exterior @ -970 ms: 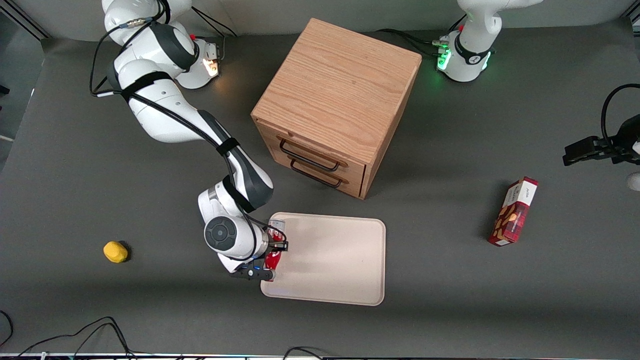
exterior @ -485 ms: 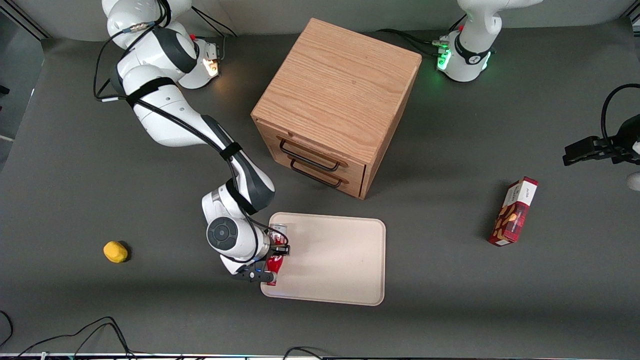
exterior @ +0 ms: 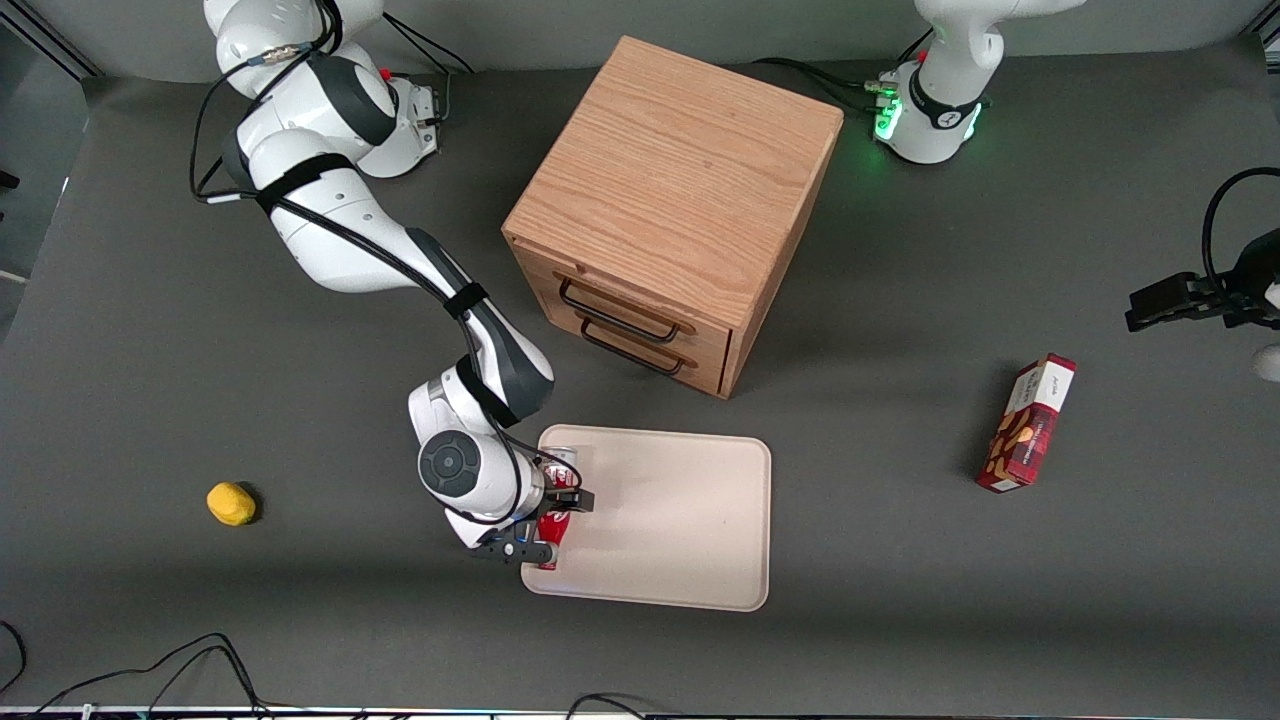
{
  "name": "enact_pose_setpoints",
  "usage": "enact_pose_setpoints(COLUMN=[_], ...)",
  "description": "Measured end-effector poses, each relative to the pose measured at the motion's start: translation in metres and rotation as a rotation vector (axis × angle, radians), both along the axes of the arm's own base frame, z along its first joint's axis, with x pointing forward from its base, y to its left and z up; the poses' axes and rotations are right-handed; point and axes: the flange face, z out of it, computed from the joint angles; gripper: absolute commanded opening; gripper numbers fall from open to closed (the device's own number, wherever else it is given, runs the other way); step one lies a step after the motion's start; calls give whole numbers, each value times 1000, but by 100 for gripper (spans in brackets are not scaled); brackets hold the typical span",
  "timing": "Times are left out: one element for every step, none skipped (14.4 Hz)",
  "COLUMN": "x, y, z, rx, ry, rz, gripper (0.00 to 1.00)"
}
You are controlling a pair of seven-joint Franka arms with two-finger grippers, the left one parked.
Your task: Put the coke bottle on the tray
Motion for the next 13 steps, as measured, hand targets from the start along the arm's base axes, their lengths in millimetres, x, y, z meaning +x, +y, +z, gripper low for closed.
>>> enact_pose_setpoints(x=[3,6,11,15,17,16,12,6,-2,-13,-28,-44,-62], y=[-2,-8,-19,-36,-56,-80,-108,-137,-165,-189,-212,-231,-248], z=[14,34,60,92,122,152,178,201,221,239,256,268,278], rx=[0,-6,-12,-20,-26,-33,-45,-59,-75,-90,-109,-128,-145], ry=[-12,-23,-36,-48,-62,-71,-78,-85,-93,-100,-103,-103,-100], rz=[-2,-7,-18,-35,-55,-80,-106,-126,-137,-151,-169,-178,-178], gripper=[100,100,100,100,100,100,100,100,100,100,100,100,100])
